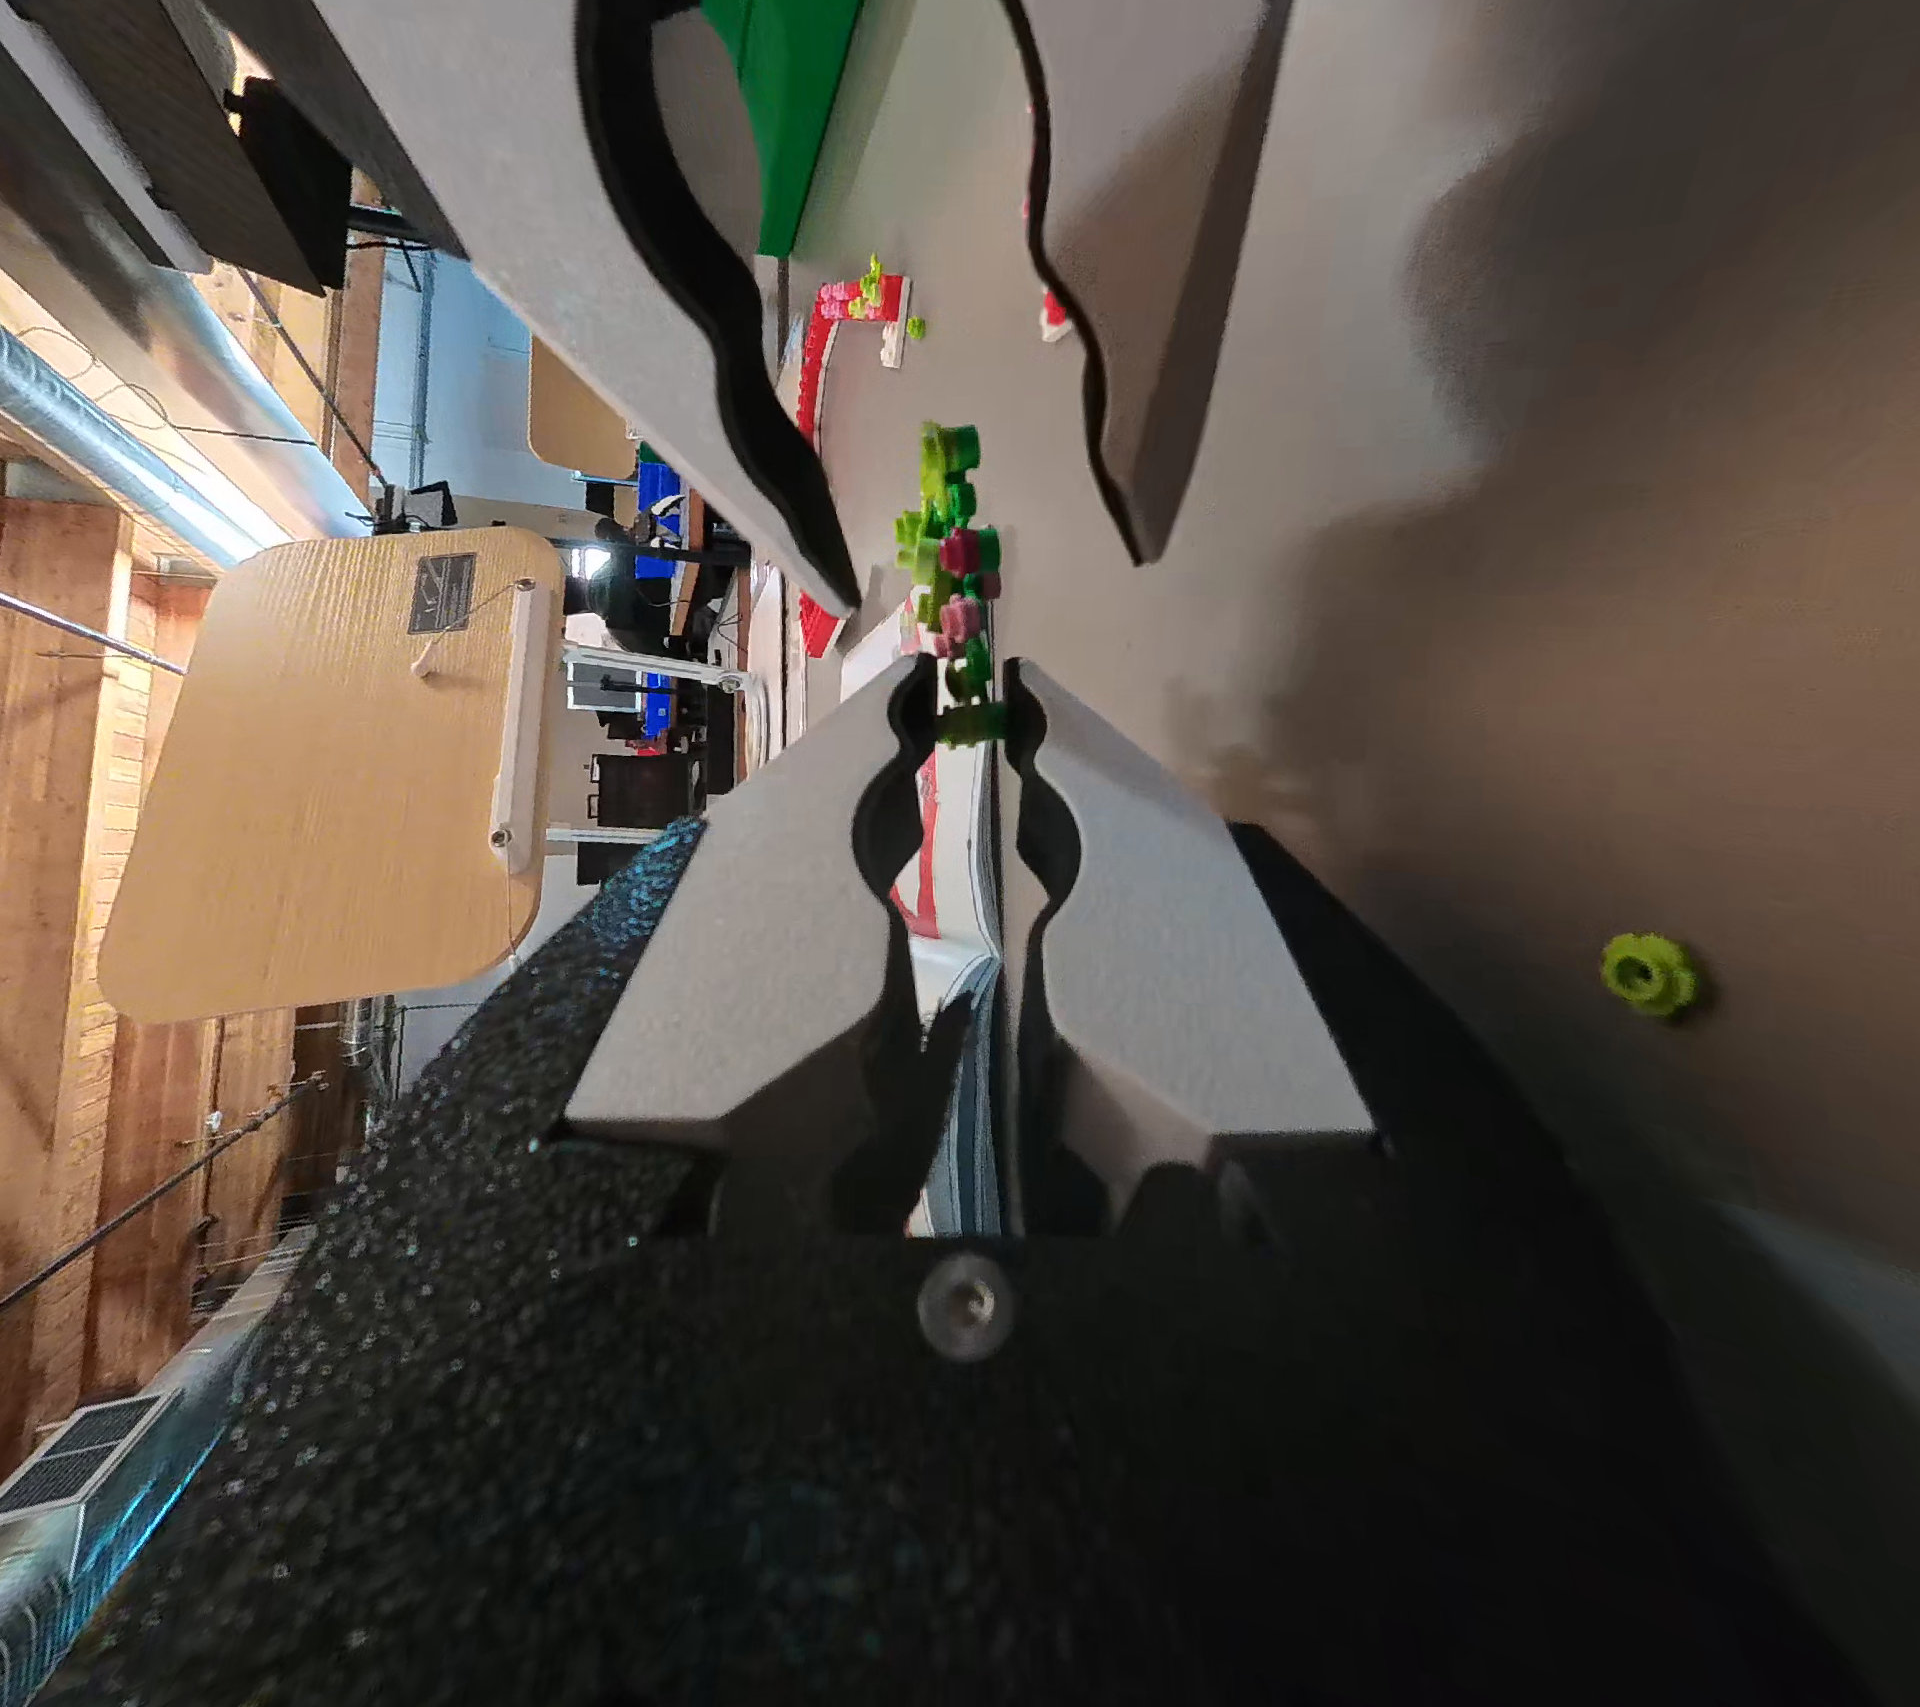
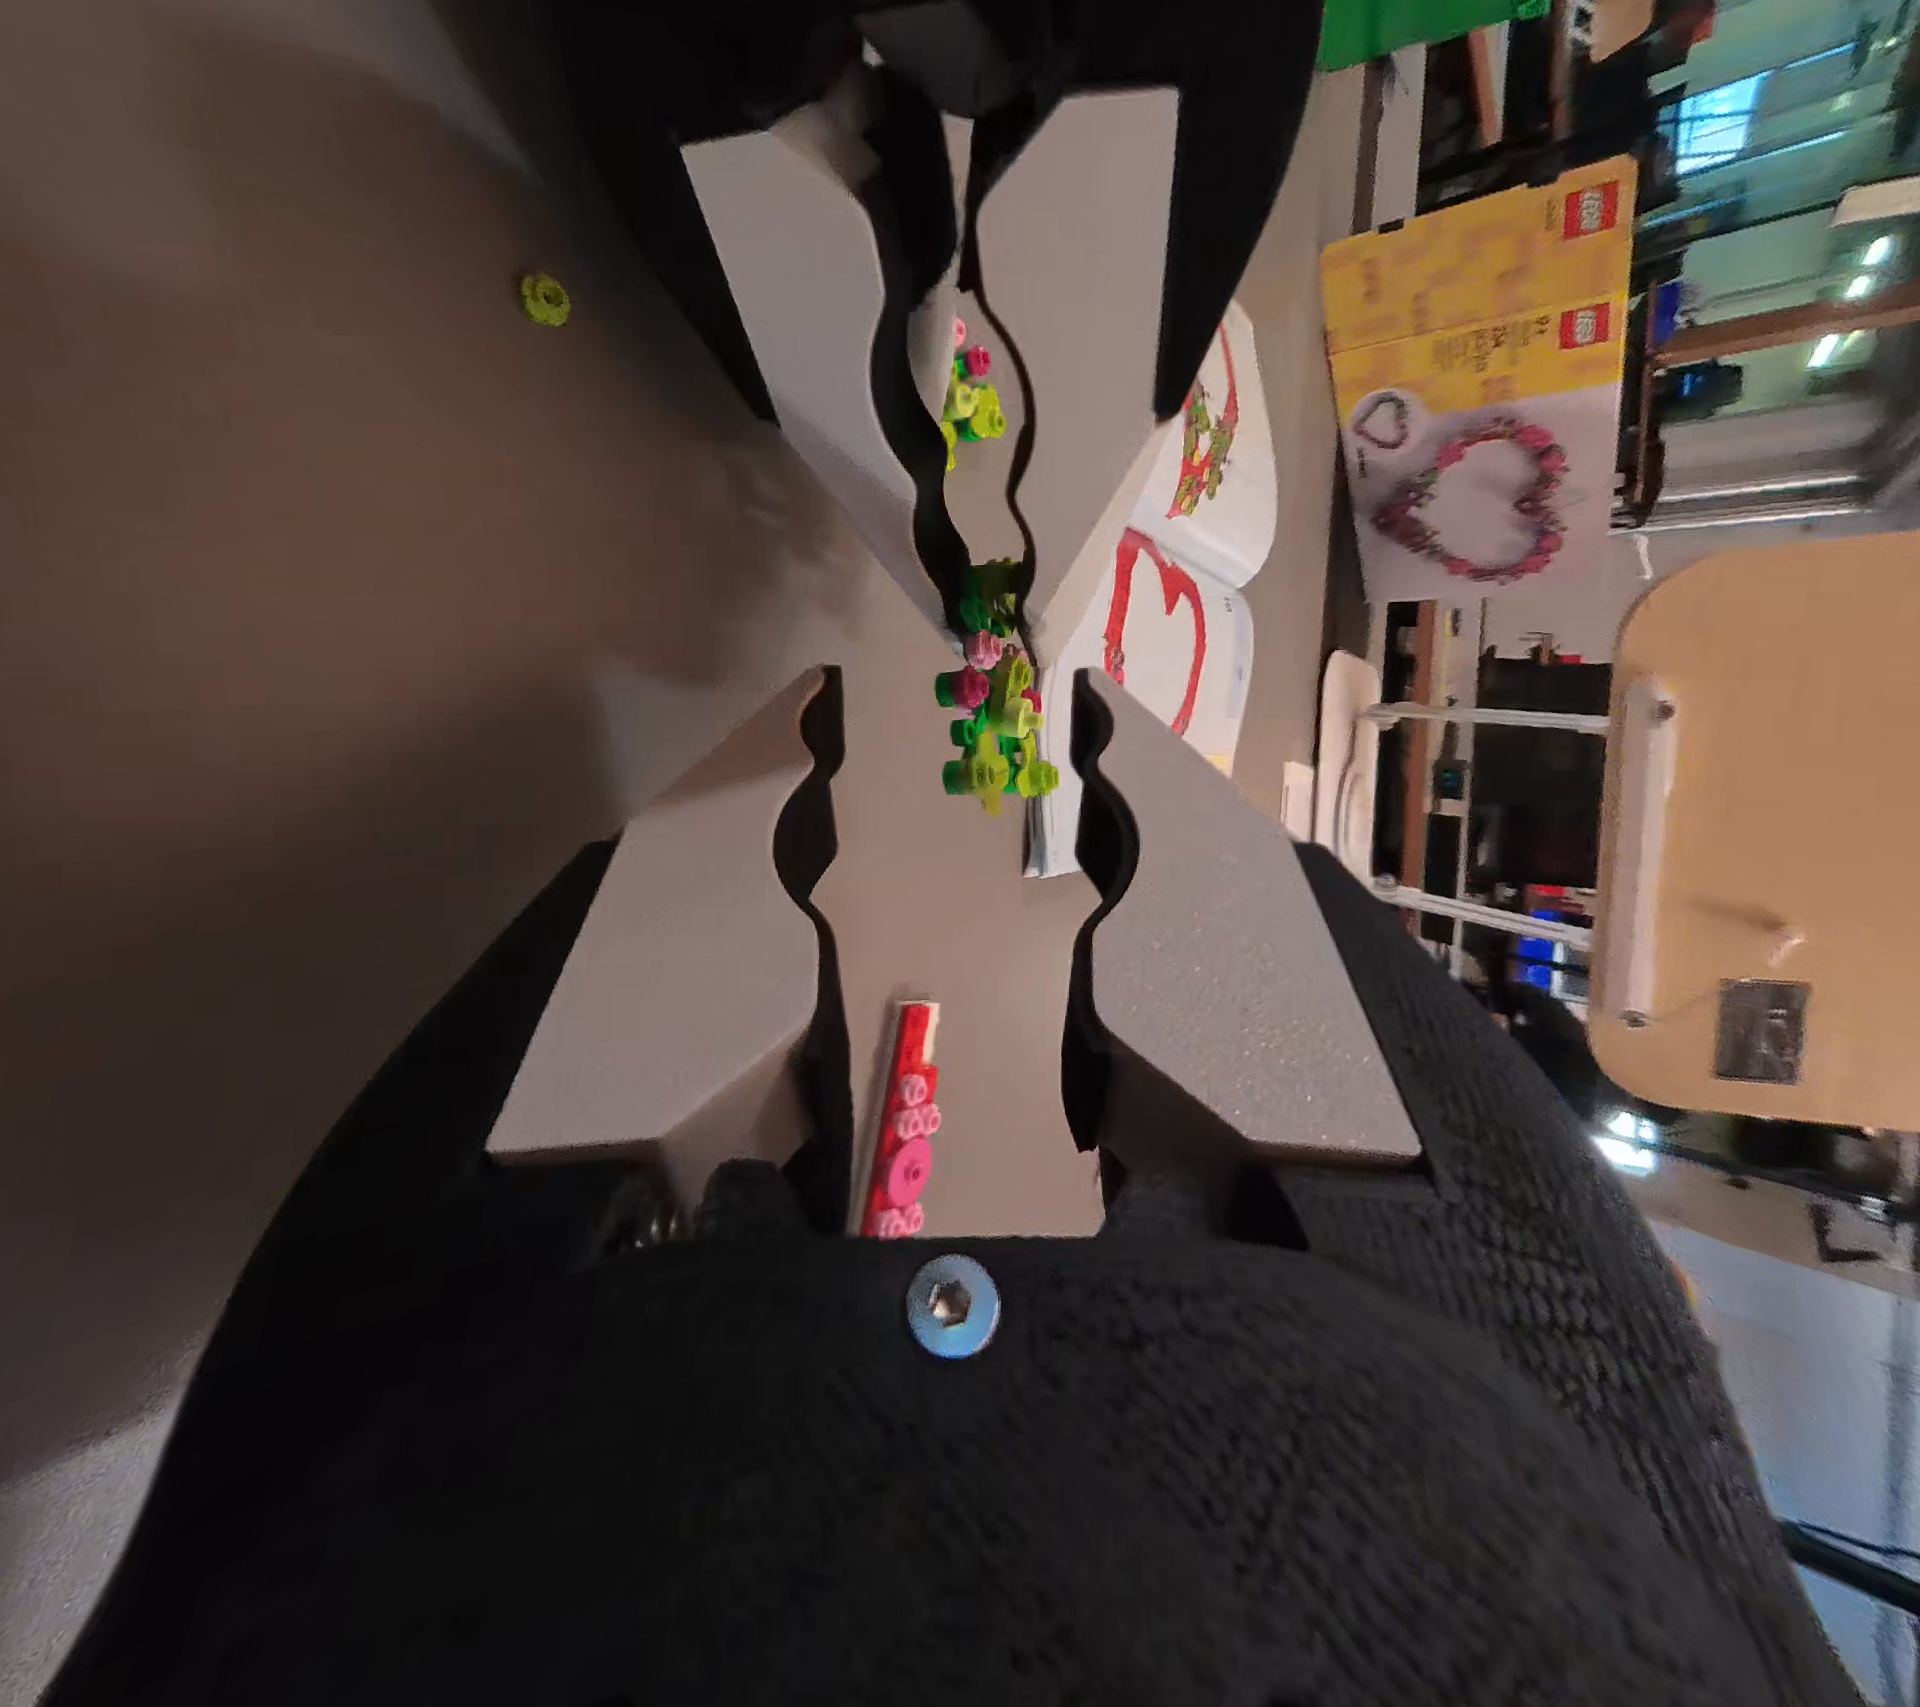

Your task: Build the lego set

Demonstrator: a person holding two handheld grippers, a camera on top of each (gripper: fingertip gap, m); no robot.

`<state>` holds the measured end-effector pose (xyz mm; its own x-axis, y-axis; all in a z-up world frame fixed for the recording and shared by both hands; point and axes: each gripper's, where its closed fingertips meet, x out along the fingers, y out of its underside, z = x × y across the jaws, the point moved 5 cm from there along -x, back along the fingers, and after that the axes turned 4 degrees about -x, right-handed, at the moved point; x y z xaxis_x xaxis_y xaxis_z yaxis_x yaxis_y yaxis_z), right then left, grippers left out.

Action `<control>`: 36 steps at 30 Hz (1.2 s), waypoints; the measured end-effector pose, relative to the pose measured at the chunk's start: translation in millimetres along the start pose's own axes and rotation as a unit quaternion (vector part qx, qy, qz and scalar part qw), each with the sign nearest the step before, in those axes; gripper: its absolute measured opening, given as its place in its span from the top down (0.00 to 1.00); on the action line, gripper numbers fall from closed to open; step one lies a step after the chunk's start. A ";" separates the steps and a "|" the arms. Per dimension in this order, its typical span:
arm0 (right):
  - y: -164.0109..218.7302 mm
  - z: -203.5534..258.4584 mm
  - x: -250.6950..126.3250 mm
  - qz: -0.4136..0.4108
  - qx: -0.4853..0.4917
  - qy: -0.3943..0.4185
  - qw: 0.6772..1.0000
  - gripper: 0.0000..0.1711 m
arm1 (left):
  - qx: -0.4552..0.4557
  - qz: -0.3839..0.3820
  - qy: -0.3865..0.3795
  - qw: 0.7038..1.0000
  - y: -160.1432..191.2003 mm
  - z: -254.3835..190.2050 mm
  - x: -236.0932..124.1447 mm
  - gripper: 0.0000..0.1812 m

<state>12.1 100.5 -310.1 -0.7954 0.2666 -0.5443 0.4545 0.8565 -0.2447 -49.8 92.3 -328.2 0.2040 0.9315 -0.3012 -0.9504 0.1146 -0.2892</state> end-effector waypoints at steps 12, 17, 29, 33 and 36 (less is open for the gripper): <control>2.3 3.8 9.5 0.024 -0.039 0.002 0.999 0.84 | -0.010 -0.002 0.006 1.000 -1.1 -0.2 -1.0 0.95; 5.7 1.8 8.9 0.027 -0.039 0.014 0.999 0.90 | -0.021 -0.005 0.014 1.000 -1.4 -0.3 -1.4 0.95; 6.4 2.9 12.1 0.030 -0.021 0.013 0.999 0.94 | -0.052 -0.021 0.036 0.998 -5.4 -2.5 -3.2 0.95; 6.7 3.0 12.5 0.028 -0.018 0.005 0.999 0.94 | -0.055 -0.023 0.042 0.997 -5.3 -3.4 -3.0 0.95; 7.0 3.7 13.1 0.028 -0.015 -0.001 0.999 0.94 | -0.052 -0.022 0.045 0.997 -5.2 -4.5 -2.8 0.95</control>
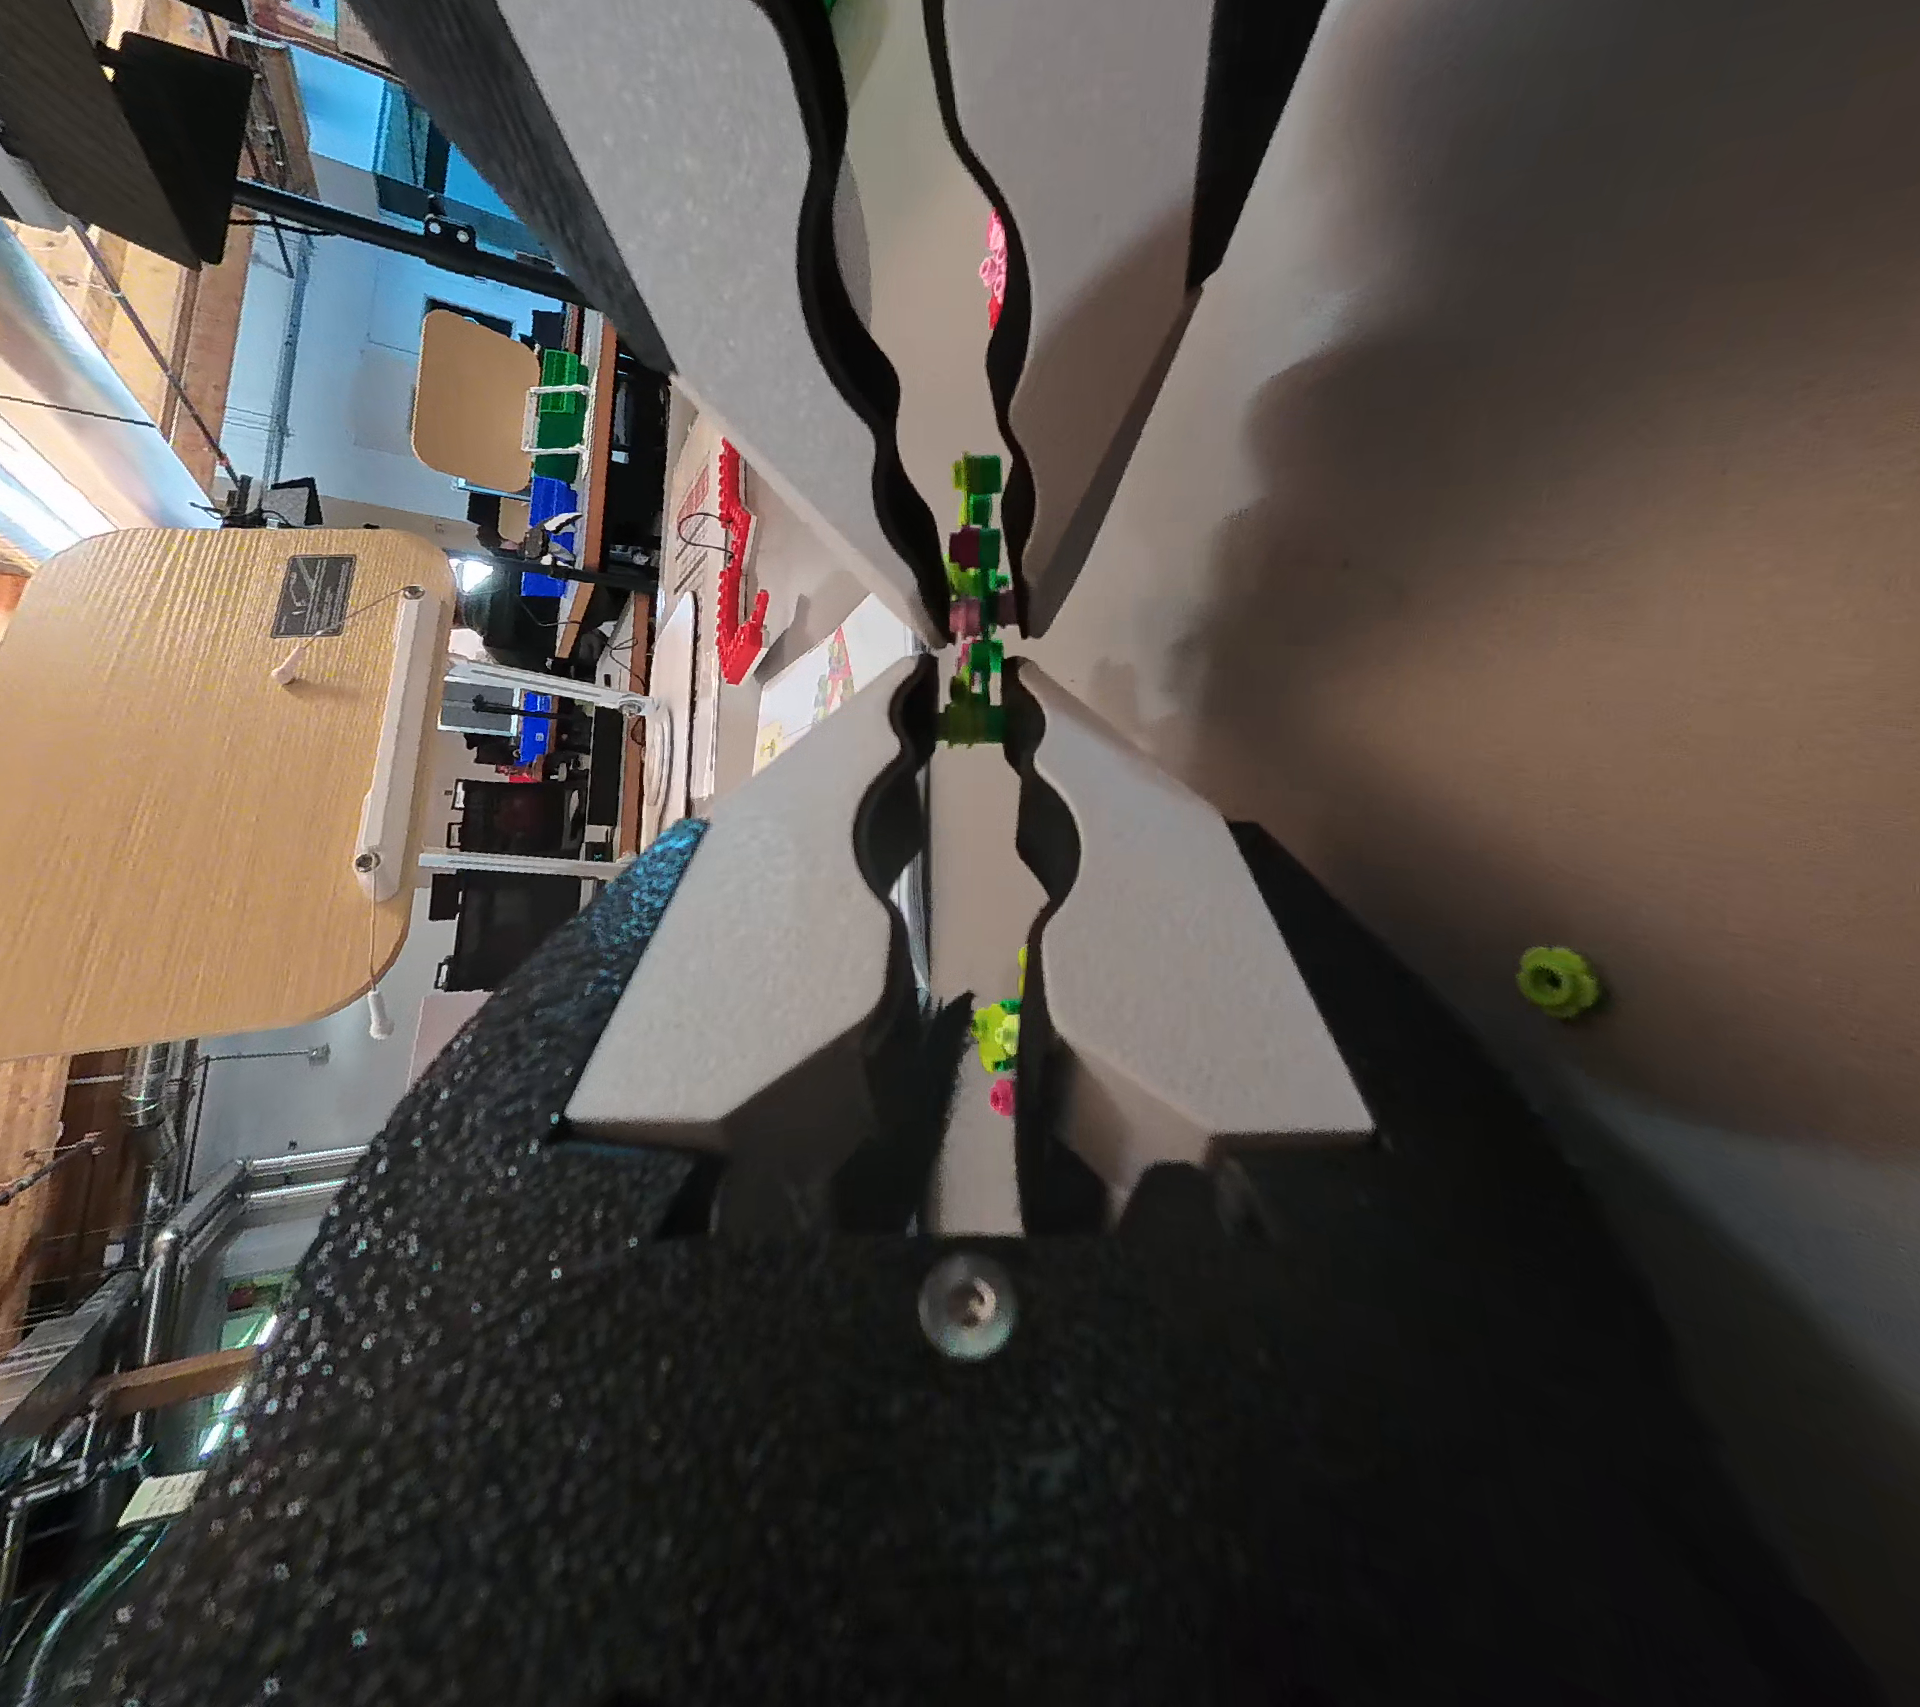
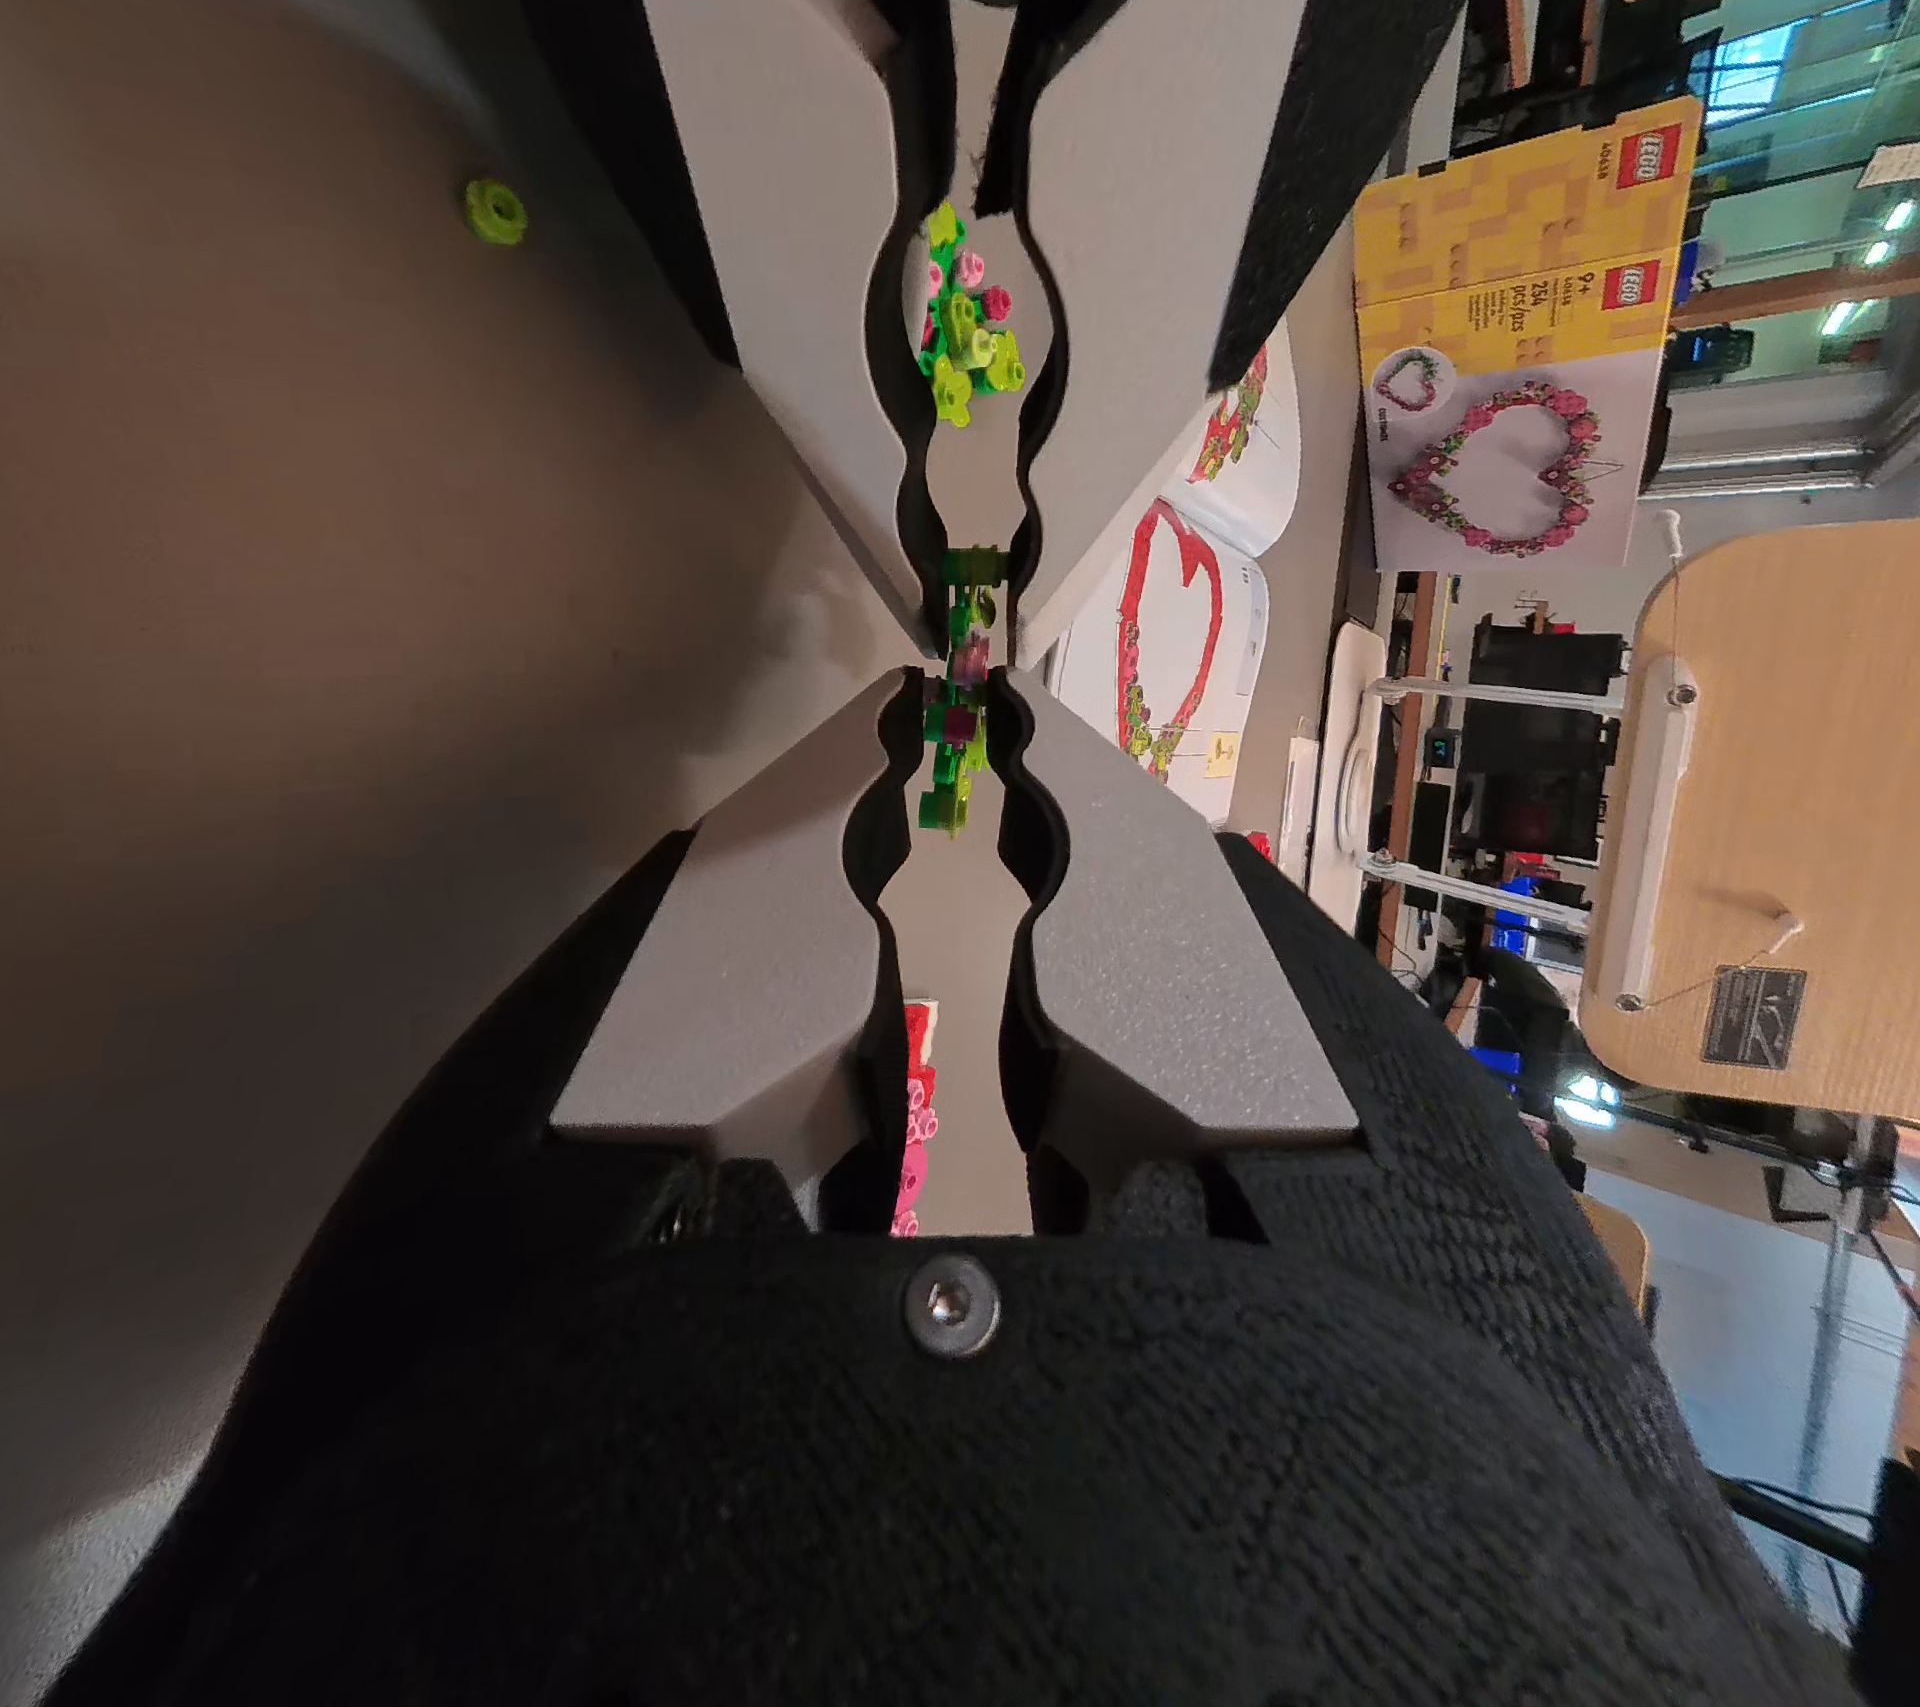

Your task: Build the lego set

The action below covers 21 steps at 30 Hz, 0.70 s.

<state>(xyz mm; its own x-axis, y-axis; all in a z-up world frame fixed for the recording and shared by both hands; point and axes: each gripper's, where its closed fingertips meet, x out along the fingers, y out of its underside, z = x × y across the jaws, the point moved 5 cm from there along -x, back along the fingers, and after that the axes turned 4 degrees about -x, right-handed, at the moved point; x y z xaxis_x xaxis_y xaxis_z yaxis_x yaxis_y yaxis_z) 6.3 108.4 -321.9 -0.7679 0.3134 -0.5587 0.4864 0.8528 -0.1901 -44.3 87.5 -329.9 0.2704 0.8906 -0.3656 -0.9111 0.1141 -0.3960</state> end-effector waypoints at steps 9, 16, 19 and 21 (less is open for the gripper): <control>1.3 -3.7 -2.6 -0.029 0.048 -0.003 0.998 0.94 | 0.002 -0.014 -0.009 1.000 -0.4 3.4 -2.0 0.95; 2.0 -8.5 -8.8 -0.055 0.086 0.018 0.995 0.94 | 0.004 -0.043 -0.033 0.999 -3.7 8.0 -6.1 0.95; 1.9 -9.0 -10.6 -0.064 0.090 0.022 0.994 0.94 | 0.007 -0.054 -0.042 0.998 -5.3 9.4 -7.4 0.95; 1.6 -8.5 -11.4 -0.064 0.080 0.026 0.994 0.95 | 0.010 -0.060 -0.045 0.997 -6.7 9.6 -8.6 0.95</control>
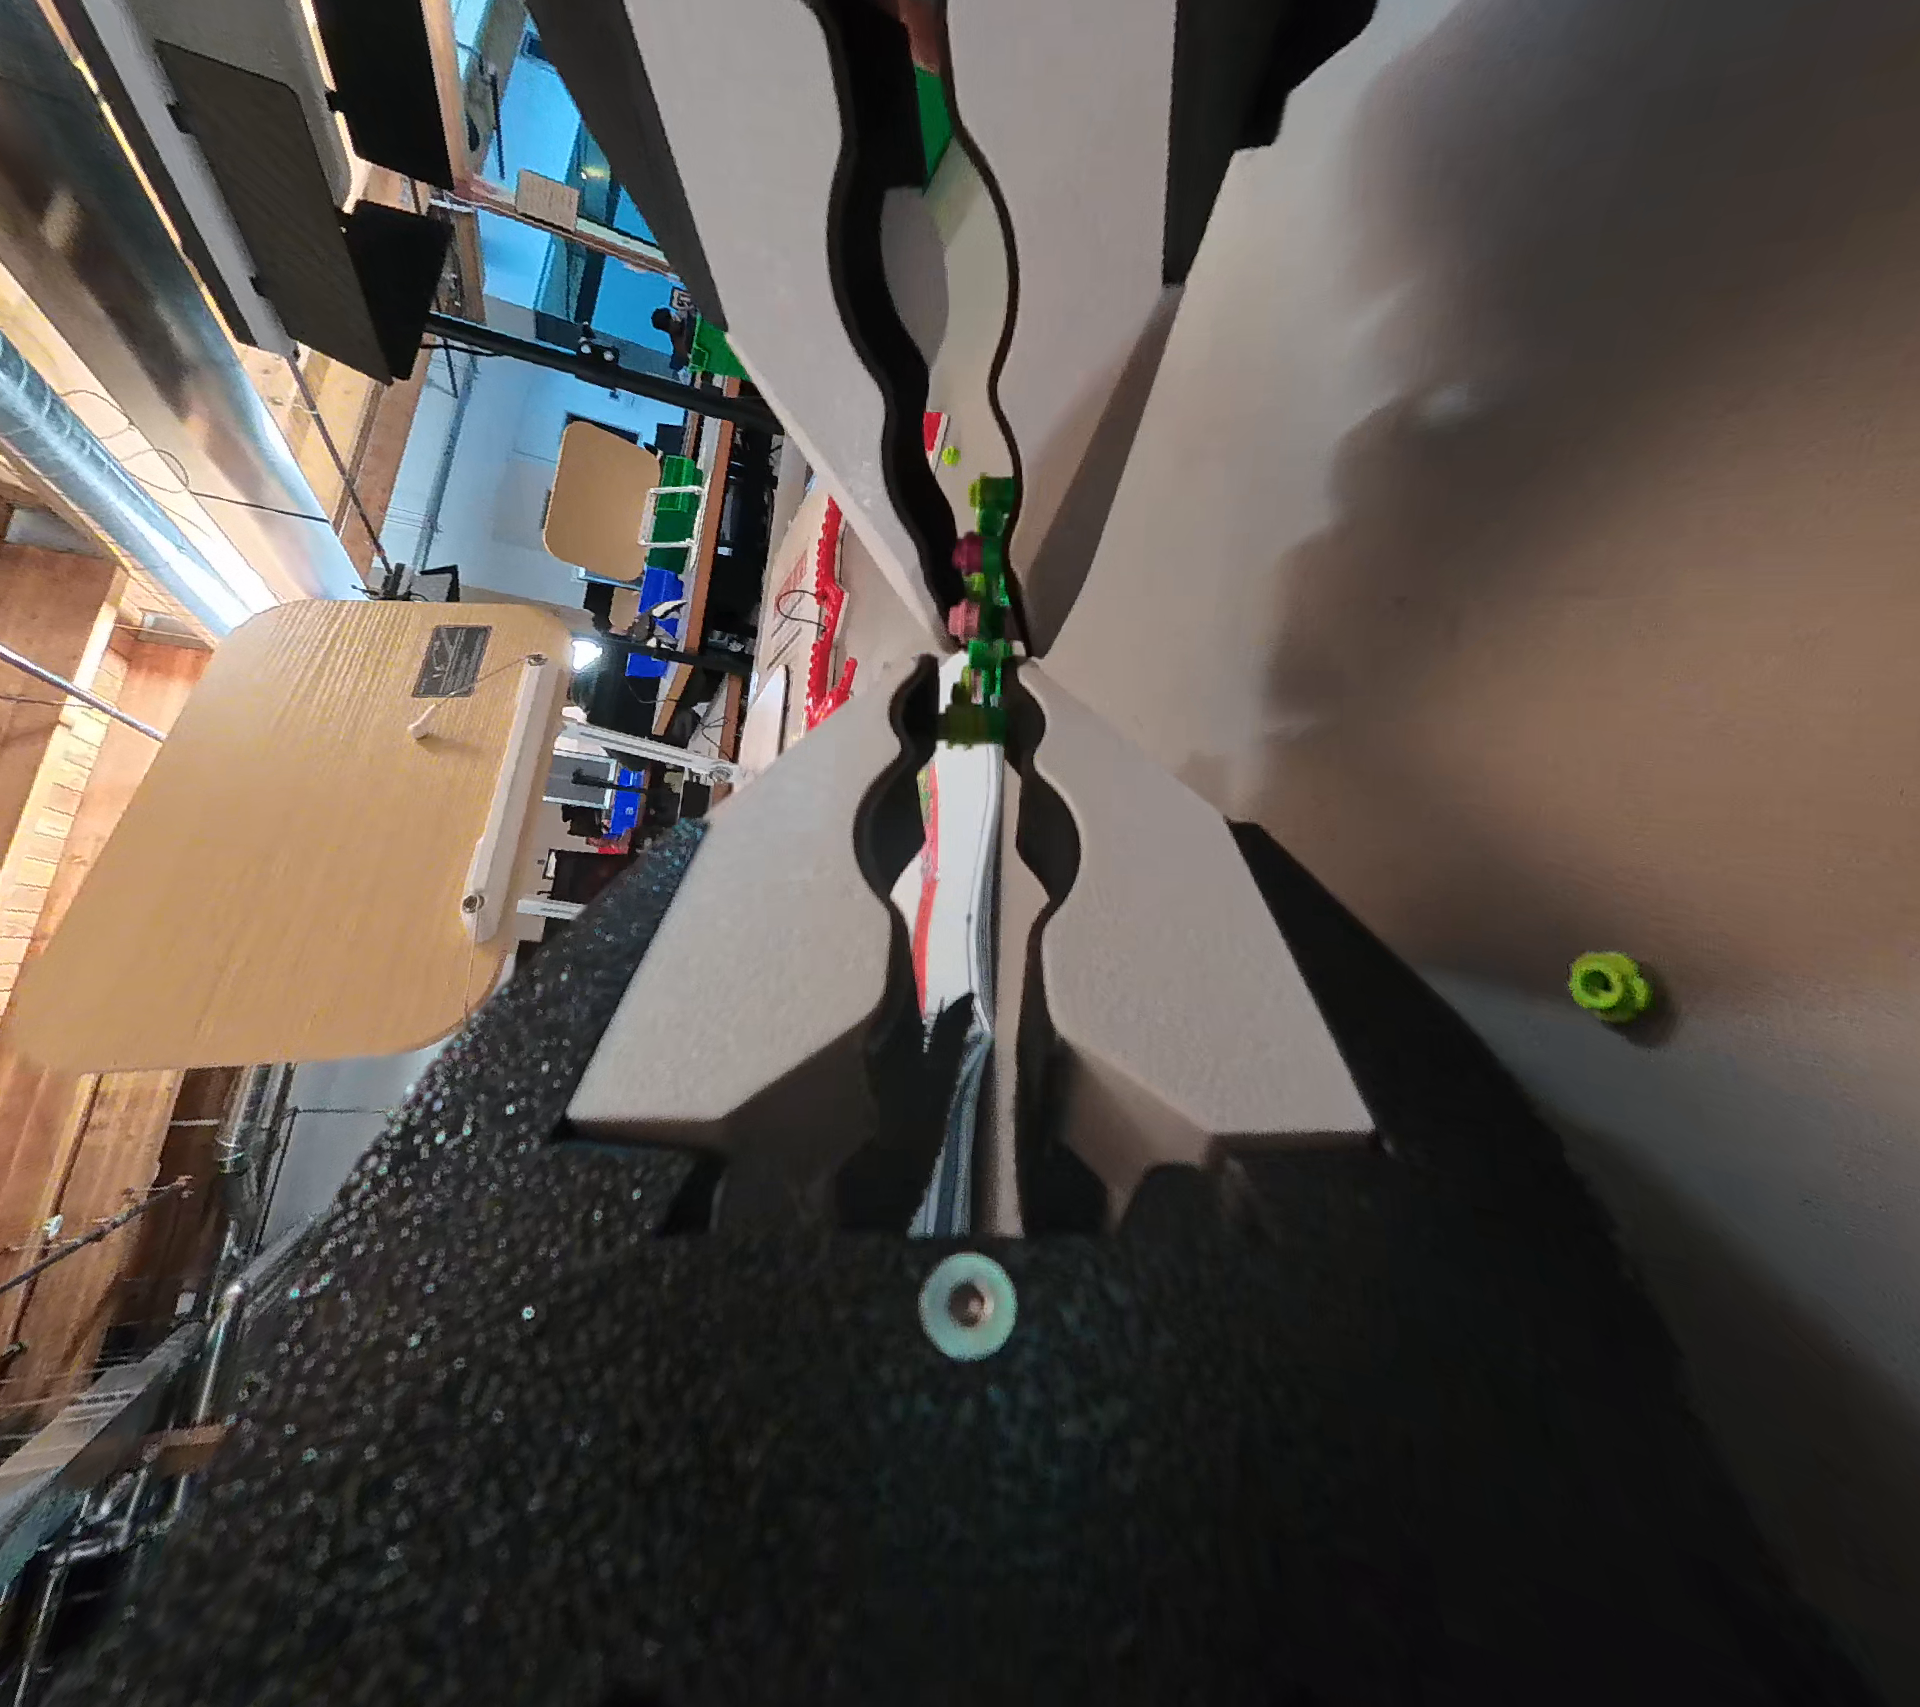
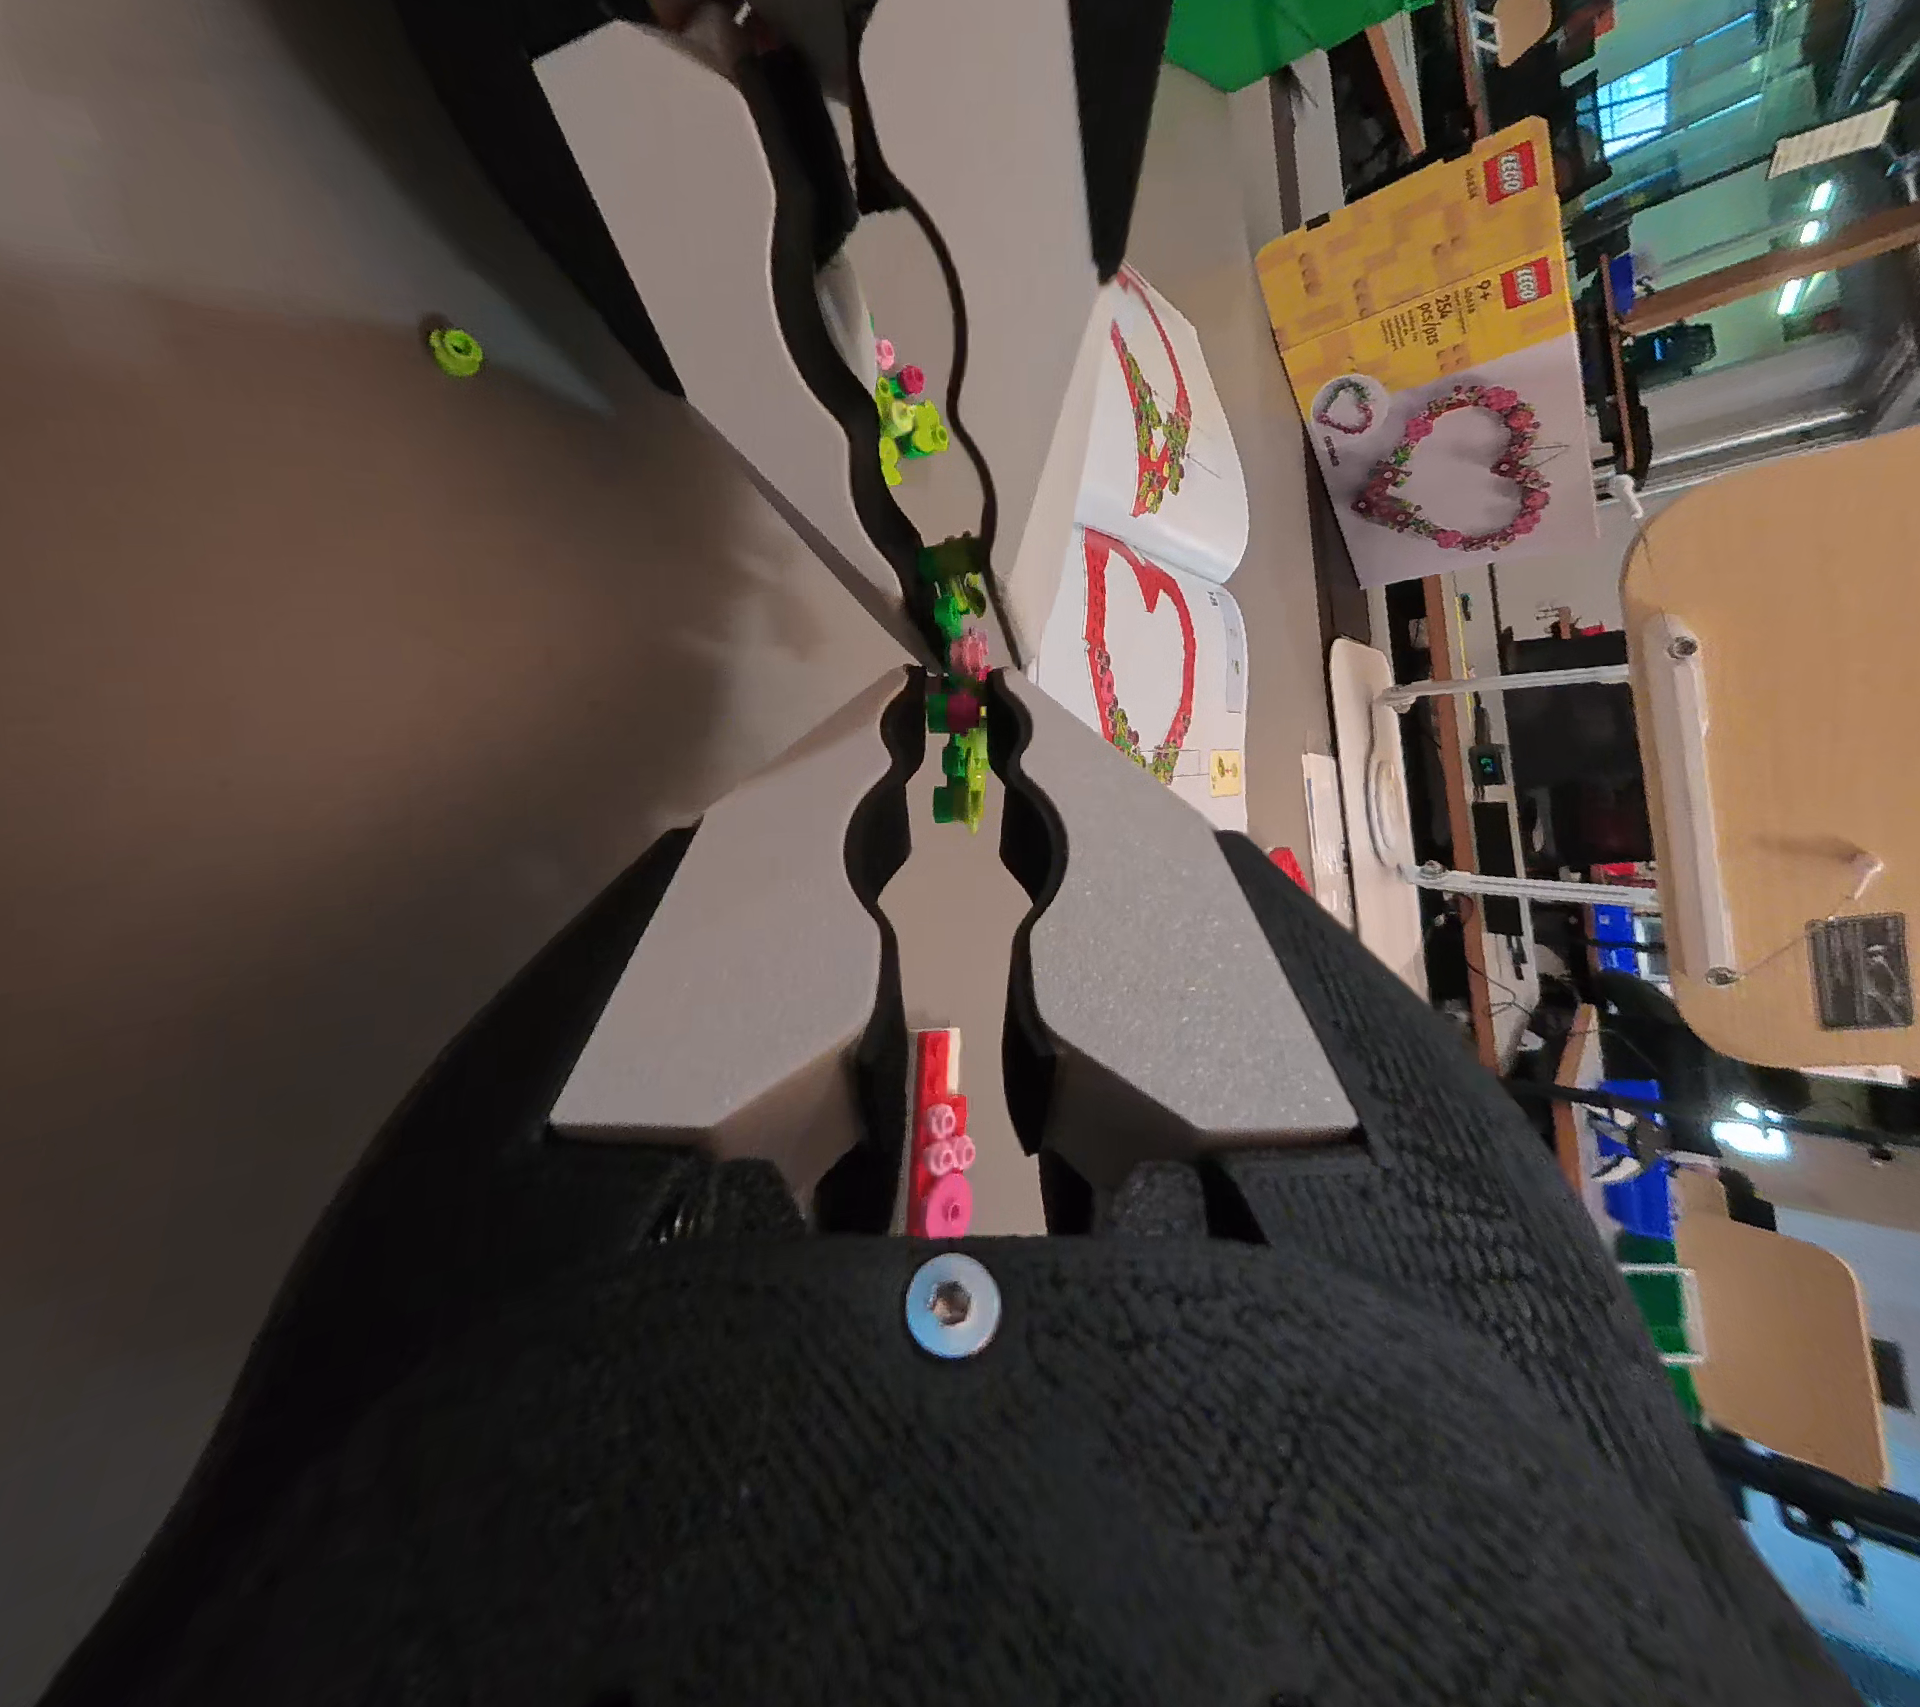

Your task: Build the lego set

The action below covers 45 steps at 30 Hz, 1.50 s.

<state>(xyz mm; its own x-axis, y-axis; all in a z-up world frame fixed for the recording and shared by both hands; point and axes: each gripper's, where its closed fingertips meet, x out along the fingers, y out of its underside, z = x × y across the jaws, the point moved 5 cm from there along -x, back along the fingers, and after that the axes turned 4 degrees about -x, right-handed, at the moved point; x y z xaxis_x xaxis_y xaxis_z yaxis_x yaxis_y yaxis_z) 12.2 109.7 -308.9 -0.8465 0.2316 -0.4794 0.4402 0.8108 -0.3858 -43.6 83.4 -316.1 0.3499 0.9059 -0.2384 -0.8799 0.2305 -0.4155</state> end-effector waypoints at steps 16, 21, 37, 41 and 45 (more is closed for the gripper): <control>4.1 0.8 -0.4 -0.034 0.024 0.015 0.999 0.78 | -0.004 0.011 0.017 1.000 5.8 -3.0 3.8 0.95; 10.1 -0.2 -10.2 -0.043 0.015 0.023 0.999 0.75 | -0.002 0.012 0.019 1.000 7.5 -2.5 4.3 0.95; 42.6 -27.8 -44.1 -0.175 0.102 0.227 0.952 0.70 | -0.087 0.067 0.174 0.979 18.6 -7.0 3.5 0.72; 50.0 -41.5 -59.0 -0.179 0.111 0.303 0.929 0.71 | -0.187 0.066 0.195 0.961 31.7 10.4 -9.9 0.65; 74.0 -57.3 -74.0 -0.145 0.119 0.367 0.911 0.71 | -0.296 -0.002 0.061 0.953 46.0 64.8 -27.1 0.67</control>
